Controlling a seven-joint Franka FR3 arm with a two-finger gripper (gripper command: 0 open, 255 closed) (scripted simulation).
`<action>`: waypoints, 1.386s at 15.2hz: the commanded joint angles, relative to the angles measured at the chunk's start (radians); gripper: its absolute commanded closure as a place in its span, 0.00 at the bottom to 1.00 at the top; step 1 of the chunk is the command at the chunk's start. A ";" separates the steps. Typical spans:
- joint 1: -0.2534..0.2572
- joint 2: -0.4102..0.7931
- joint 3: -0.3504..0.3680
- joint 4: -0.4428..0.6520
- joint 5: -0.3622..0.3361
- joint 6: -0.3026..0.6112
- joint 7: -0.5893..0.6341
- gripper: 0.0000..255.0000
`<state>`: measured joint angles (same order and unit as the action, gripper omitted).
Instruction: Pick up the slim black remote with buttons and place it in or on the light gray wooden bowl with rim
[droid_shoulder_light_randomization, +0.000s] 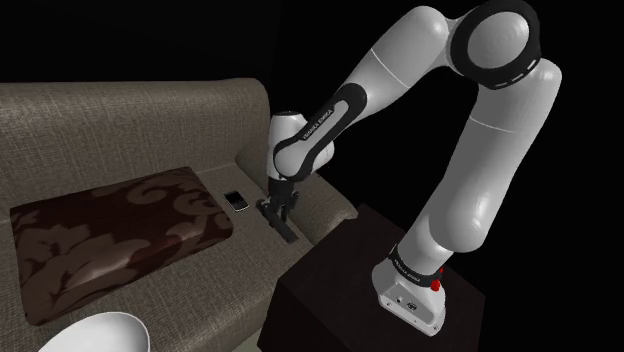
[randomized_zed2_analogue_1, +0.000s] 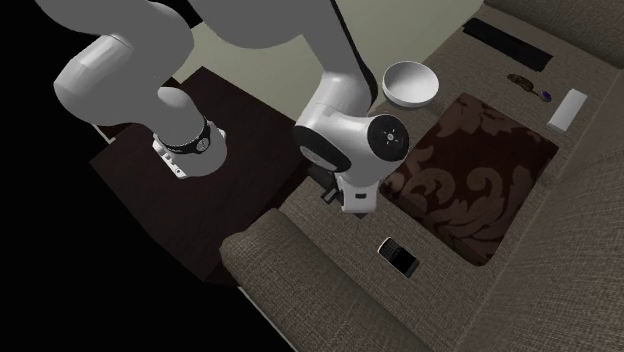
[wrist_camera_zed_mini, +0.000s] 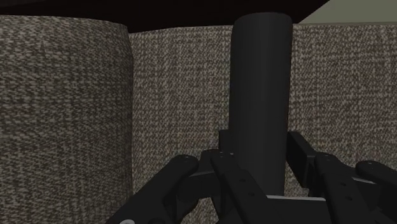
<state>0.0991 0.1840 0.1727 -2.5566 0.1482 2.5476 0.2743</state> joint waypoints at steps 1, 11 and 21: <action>-0.001 -0.031 0.002 -0.002 0.003 -0.029 0.001 1.00; 0.042 -0.092 0.044 0.029 0.022 -0.112 0.079 1.00; 0.196 0.053 0.141 0.207 -0.001 -0.116 0.345 1.00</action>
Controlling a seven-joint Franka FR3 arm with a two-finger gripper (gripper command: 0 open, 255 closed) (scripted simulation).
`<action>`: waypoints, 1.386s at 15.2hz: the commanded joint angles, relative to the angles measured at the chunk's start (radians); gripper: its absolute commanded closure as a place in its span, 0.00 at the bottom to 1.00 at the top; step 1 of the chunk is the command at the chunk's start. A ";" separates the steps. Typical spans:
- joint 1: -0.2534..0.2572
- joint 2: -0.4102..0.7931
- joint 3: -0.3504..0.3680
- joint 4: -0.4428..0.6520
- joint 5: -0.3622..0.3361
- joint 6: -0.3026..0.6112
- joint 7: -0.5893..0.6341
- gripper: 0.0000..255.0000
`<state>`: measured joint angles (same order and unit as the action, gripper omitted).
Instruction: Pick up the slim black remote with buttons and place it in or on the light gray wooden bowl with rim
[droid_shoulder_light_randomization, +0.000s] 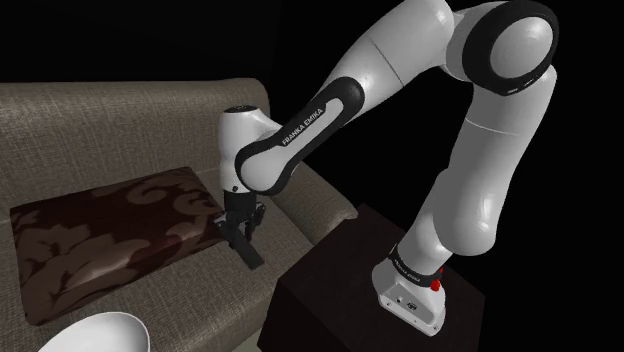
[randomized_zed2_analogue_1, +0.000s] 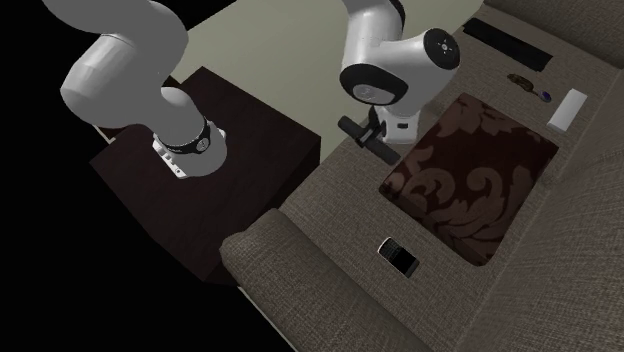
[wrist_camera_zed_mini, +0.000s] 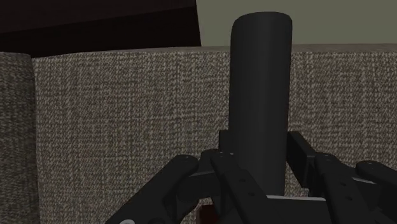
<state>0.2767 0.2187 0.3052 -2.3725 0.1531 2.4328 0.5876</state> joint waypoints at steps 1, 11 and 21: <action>0.035 0.037 0.014 0.047 -0.012 -0.004 0.059 1.00; 0.212 0.245 0.036 0.345 -0.093 -0.068 0.303 1.00; 0.403 0.511 0.020 0.780 -0.166 -0.214 0.488 1.00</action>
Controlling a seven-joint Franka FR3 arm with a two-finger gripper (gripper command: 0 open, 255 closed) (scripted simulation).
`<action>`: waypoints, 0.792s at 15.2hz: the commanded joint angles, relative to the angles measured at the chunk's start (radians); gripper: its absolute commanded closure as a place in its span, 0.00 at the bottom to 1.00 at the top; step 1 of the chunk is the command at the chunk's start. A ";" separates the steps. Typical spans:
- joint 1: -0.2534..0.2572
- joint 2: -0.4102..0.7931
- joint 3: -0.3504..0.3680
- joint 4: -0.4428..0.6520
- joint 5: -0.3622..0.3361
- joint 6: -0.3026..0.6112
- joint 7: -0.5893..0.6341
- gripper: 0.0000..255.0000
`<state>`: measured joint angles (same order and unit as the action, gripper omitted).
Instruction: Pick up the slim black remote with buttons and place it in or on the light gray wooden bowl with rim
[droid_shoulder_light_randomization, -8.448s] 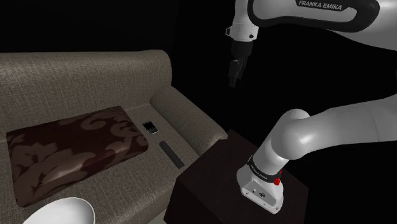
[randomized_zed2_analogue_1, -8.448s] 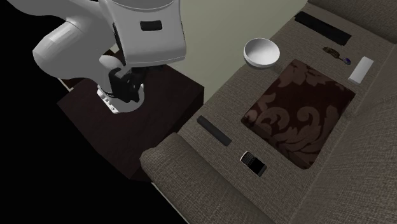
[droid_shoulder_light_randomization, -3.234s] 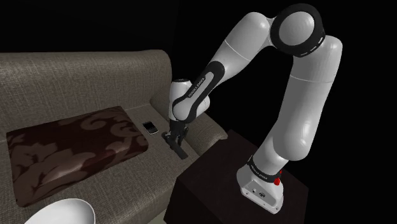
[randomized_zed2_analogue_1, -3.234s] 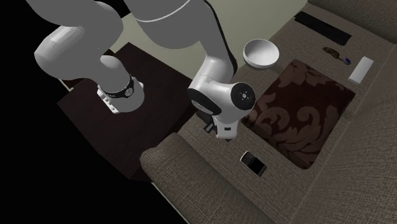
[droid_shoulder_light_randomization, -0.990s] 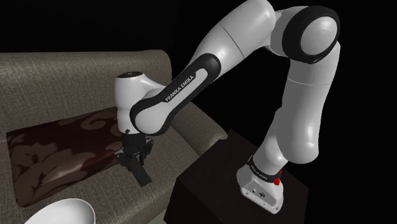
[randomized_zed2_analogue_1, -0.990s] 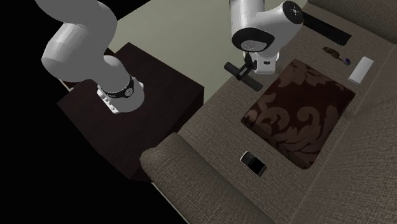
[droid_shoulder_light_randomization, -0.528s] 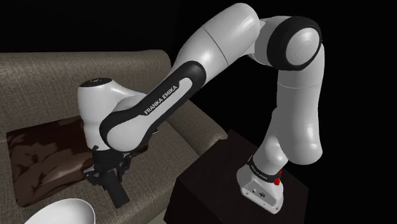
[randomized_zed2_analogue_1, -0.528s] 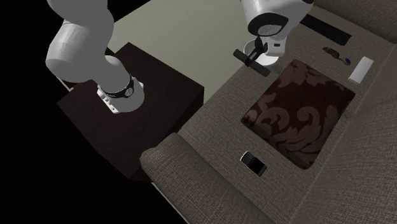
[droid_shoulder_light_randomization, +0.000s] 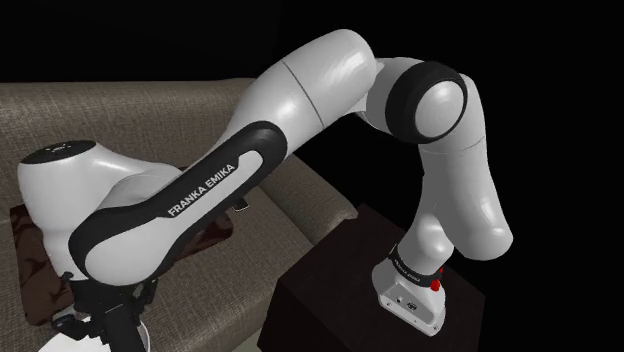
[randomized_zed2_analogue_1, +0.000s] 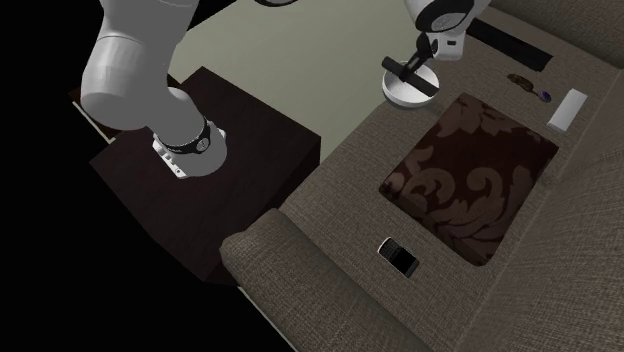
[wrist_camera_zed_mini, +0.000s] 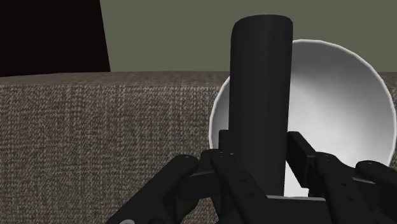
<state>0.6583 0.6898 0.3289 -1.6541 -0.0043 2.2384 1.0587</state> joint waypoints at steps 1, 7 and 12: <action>0.041 0.071 -0.006 0.117 -0.015 -0.040 0.032 1.00; 0.096 0.190 -0.019 0.268 -0.033 -0.068 0.061 1.00; 0.102 0.236 -0.026 0.279 -0.039 -0.033 0.056 1.00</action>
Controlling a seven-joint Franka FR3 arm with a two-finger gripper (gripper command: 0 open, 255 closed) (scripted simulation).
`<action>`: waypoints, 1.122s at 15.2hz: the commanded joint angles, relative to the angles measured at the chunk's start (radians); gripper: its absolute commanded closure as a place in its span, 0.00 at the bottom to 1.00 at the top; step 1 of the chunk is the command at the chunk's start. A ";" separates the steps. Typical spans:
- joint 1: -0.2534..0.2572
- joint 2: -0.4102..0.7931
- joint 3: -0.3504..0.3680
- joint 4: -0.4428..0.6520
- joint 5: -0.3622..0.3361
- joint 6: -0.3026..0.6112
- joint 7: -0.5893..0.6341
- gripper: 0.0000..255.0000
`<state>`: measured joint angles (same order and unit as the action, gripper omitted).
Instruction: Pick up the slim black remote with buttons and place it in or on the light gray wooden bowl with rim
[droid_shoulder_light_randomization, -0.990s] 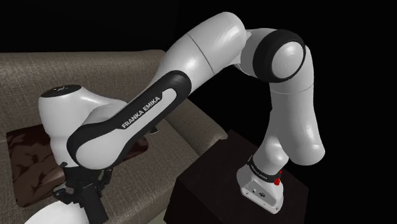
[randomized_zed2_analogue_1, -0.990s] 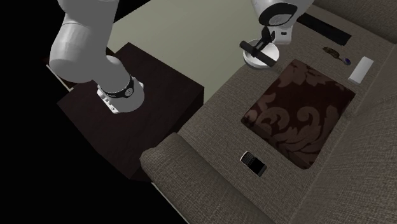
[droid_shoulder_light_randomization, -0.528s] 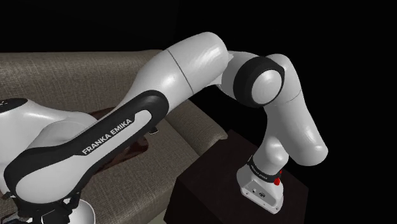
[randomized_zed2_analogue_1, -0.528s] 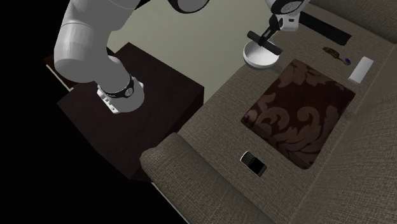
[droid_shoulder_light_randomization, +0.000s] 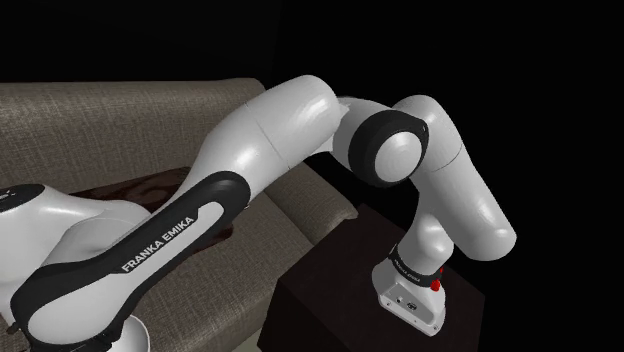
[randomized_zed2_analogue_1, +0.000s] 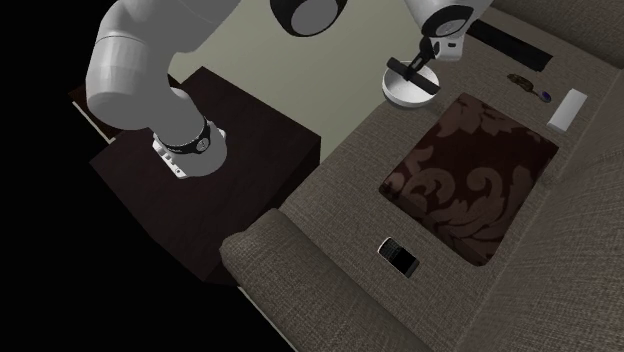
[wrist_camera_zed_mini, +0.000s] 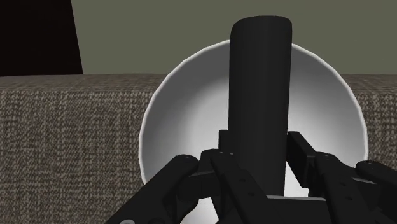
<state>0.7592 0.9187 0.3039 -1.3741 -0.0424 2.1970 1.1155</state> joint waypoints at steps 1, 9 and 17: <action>0.002 0.016 -0.002 0.001 -0.002 0.015 -0.001 1.00; 0.003 0.024 -0.004 0.005 -0.003 0.020 -0.002 1.00; -0.008 -0.016 0.002 0.003 0.002 -0.020 -0.005 0.00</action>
<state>0.7570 0.9212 0.3034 -1.3661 -0.0424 2.1918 1.1124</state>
